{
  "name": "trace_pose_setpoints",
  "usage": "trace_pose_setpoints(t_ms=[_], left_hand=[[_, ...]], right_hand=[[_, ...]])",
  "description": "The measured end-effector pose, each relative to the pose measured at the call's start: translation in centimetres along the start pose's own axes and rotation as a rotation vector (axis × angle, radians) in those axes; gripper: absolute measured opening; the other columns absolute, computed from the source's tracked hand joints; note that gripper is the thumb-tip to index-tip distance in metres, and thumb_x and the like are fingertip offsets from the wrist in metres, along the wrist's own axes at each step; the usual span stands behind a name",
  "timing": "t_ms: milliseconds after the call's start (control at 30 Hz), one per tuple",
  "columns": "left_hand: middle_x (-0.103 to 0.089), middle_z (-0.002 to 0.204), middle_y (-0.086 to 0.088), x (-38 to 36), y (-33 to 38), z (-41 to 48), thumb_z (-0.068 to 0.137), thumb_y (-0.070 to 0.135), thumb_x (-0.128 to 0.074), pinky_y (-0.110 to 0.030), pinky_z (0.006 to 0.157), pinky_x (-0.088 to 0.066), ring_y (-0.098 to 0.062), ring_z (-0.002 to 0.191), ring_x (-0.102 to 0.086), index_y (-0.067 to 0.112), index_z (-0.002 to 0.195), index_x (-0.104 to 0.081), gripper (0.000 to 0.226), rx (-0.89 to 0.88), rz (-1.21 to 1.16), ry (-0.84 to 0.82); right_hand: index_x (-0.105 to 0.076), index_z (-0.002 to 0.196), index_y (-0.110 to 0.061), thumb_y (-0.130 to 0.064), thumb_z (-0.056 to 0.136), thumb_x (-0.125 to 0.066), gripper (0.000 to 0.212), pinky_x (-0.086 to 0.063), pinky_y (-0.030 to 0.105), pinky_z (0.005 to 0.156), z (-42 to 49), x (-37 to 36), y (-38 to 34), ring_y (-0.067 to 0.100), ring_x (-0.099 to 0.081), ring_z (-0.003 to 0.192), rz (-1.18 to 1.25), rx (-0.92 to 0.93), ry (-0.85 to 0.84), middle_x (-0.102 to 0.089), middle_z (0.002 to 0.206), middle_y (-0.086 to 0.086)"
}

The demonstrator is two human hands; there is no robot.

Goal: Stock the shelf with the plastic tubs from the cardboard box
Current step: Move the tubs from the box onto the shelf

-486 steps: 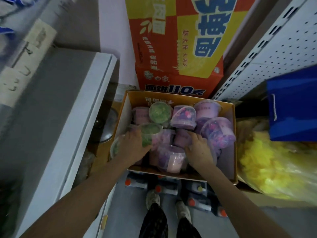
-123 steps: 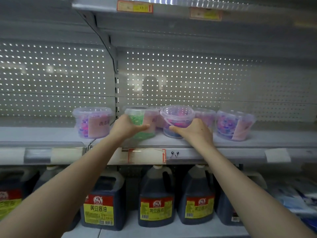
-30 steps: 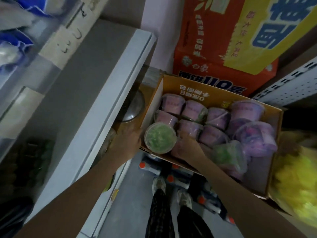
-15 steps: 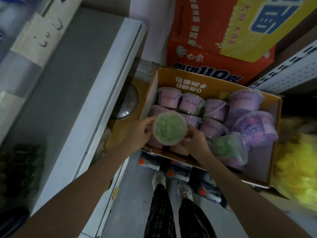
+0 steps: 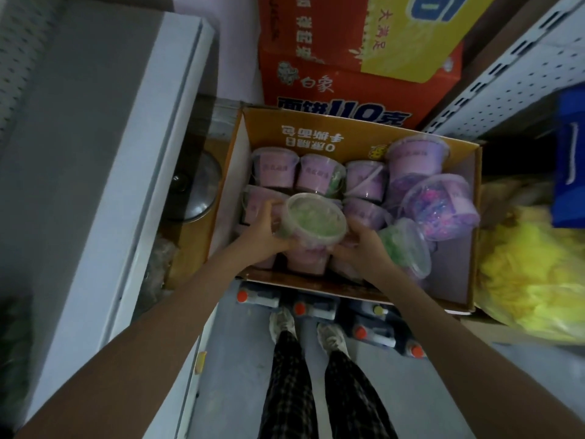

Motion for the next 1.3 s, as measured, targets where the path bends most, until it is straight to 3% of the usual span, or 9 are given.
trace_pose_setpoints(t_ms=[200,333,467,600,700,867,1000,1100,1300], left_hand=[[-0.036,0.143,0.001,-1.6,2.0,-0.3,0.072,0.013,-0.078,-0.032,0.1,-0.045,-0.017,0.13,-0.04,0.023,0.145,-0.021,0.093,-0.017,-0.03,-0.159],[-0.036,0.13,0.016,-2.8,3.6,-0.3,0.072,0.011,-0.078,-0.025,0.096,-0.042,-0.01,0.126,-0.039,0.027,0.145,-0.017,0.097,-0.057,0.026,-0.183],[-0.054,0.127,0.009,-2.7,4.2,0.6,0.058,0.04,-0.084,-0.034,0.096,-0.05,-0.009,0.118,-0.051,0.024,0.134,-0.04,0.088,-0.045,-0.029,-0.073],[-0.055,0.125,0.005,-3.7,5.2,1.3,0.068,0.025,-0.083,-0.036,0.098,-0.048,-0.007,0.114,-0.053,0.019,0.129,-0.044,0.073,-0.044,0.003,-0.101],[-0.057,0.122,0.006,-4.2,6.1,1.7,0.066,0.022,-0.085,-0.035,0.097,-0.048,-0.008,0.112,-0.055,0.023,0.126,-0.047,0.071,-0.043,0.011,-0.104],[-0.057,0.118,0.009,-5.1,7.8,2.1,0.063,0.024,-0.086,-0.024,0.089,-0.047,-0.009,0.109,-0.054,0.029,0.123,-0.048,0.071,-0.05,0.035,-0.092],[-0.056,0.121,0.008,-5.5,7.8,2.8,0.048,0.041,-0.089,-0.03,0.091,-0.048,-0.01,0.11,-0.052,0.027,0.128,-0.048,0.09,-0.006,0.085,-0.066],[-0.058,0.119,0.004,-5.4,7.4,3.3,0.06,0.025,-0.087,-0.026,0.084,-0.049,-0.012,0.109,-0.054,0.025,0.126,-0.051,0.075,0.01,0.056,-0.033],[-0.063,0.111,0.002,-4.7,6.4,3.7,0.064,0.017,-0.085,-0.023,0.077,-0.05,-0.015,0.104,-0.059,0.023,0.118,-0.056,0.061,0.014,0.013,0.009]], right_hand=[[-0.052,0.127,-0.01,-0.015,0.082,-0.071,0.05,-0.05,0.028,0.087,-1.3,1.8,-0.3,0.017,-0.062,0.096,0.038,-0.015,0.033,-0.066,0.103,0.003],[-0.057,0.123,-0.009,-0.021,0.083,-0.07,0.044,-0.052,0.027,0.083,-1.7,3.5,-0.6,0.016,-0.064,0.092,0.029,-0.015,0.071,-0.068,0.096,0.003],[-0.058,0.12,-0.012,-0.029,0.083,-0.07,0.043,-0.055,0.033,0.079,-2.3,4.3,-0.8,0.017,-0.067,0.085,0.049,-0.044,0.083,-0.07,0.09,0.004],[-0.06,0.099,-0.02,-0.028,0.085,-0.067,0.017,-0.046,0.006,0.064,-3.3,5.2,0.2,-0.008,-0.06,0.073,0.056,-0.091,0.123,-0.064,0.08,-0.011],[-0.057,0.093,-0.024,-0.025,0.086,-0.067,0.012,-0.041,0.003,0.059,-4.2,6.2,0.2,-0.007,-0.057,0.068,0.056,-0.095,0.16,-0.062,0.077,-0.01],[-0.052,0.128,-0.019,-0.023,0.087,-0.065,0.043,-0.043,0.01,0.069,-6.5,9.4,1.1,0.01,-0.057,0.093,0.028,-0.144,0.302,-0.061,0.102,-0.002],[-0.049,0.131,-0.017,-0.023,0.082,-0.07,0.054,-0.042,0.016,0.079,-8.5,12.6,3.8,0.013,-0.054,0.105,-0.066,-0.231,0.48,-0.058,0.114,0.0],[-0.042,0.134,-0.018,-0.035,0.072,-0.076,0.074,-0.045,0.038,0.092,-8.6,12.2,6.3,0.026,-0.05,0.117,-0.168,-0.338,0.426,-0.052,0.124,0.008],[-0.017,0.142,-0.02,-0.06,0.055,-0.077,0.112,-0.038,0.047,0.101,-7.6,9.4,9.0,0.031,-0.035,0.127,-0.175,-0.564,0.287,-0.033,0.138,0.01]])
Point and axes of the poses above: each hand's wrist, its own z-axis towards the middle knuckle, its own x-axis out of the back of the hand, y = z × x, the point moved 9 cm from there along z, towards the middle knuckle
